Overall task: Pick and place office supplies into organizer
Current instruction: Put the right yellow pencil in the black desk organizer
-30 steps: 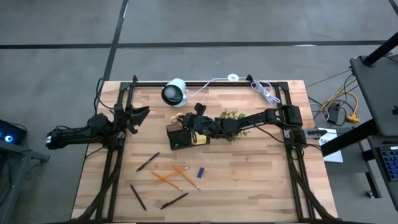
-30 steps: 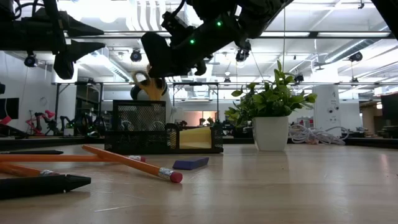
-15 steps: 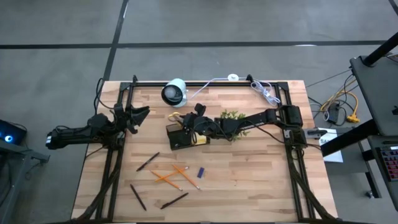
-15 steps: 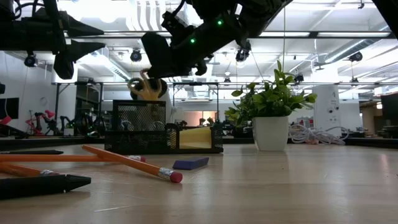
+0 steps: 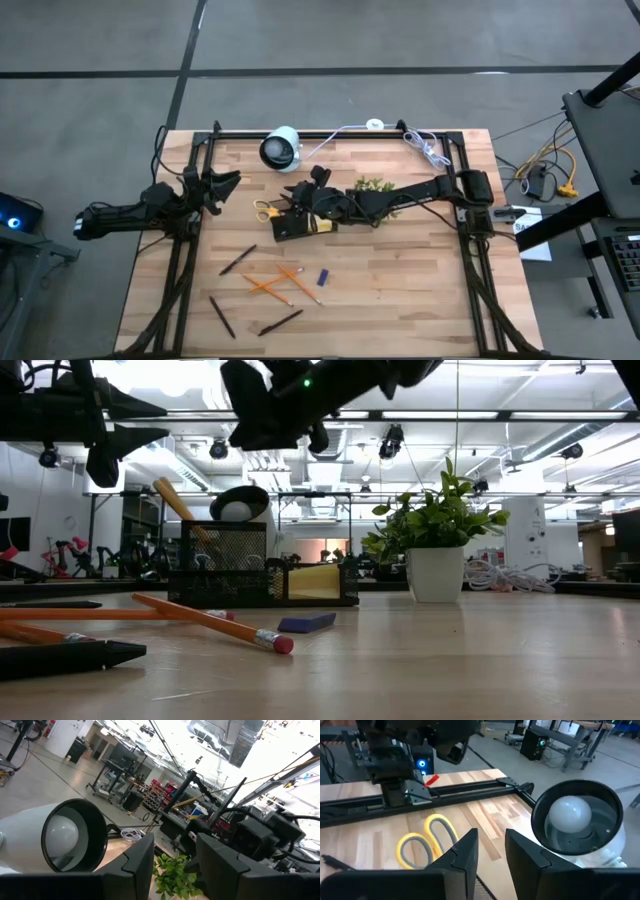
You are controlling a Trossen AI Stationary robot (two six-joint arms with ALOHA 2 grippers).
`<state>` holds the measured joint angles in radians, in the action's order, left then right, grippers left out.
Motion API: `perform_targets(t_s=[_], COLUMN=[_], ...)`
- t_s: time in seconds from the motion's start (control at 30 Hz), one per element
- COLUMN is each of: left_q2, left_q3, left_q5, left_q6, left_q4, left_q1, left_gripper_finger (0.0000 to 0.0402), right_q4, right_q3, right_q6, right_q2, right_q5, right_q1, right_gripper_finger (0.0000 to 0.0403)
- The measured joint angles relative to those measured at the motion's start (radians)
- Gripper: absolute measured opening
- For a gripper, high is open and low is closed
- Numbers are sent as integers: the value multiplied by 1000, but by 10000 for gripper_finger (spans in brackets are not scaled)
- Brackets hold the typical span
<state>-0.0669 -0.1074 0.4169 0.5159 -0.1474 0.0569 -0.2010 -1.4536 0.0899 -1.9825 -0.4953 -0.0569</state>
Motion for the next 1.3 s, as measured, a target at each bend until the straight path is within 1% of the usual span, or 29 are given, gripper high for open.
perform_targets(t_s=[0.17,0.43,0.67,0.8,0.93,1.03,1.17,1.3], left_q2=[0,-2,0,0,2,3,5,6], left_q3=[0,0,0,0,0,0,0,0], left_q5=[0,-1,-22,-28,-34,-42,-45,-45], left_q6=[0,-2,-3,-3,-4,-5,-5,-5], left_q4=[0,1,1,1,0,-1,-2,-1], left_q1=[0,0,0,0,0,0,0,0], left_gripper_finger=[132,132,132,132,132,132,132,132], right_q4=[110,251,311,390,470,472,402,369], right_q3=[-25,-64,-64,-61,-51,-28,28,119], right_q6=[55,77,143,162,234,251,250,245], right_q2=[47,157,284,345,398,434,485,559], right_q5=[-1,2,5,8,8,-2,-7,-91], right_q1=[-22,-80,-145,-192,-235,-267,-293,-311], right_gripper_finger=[91,81,81,81,77,75,75,72])
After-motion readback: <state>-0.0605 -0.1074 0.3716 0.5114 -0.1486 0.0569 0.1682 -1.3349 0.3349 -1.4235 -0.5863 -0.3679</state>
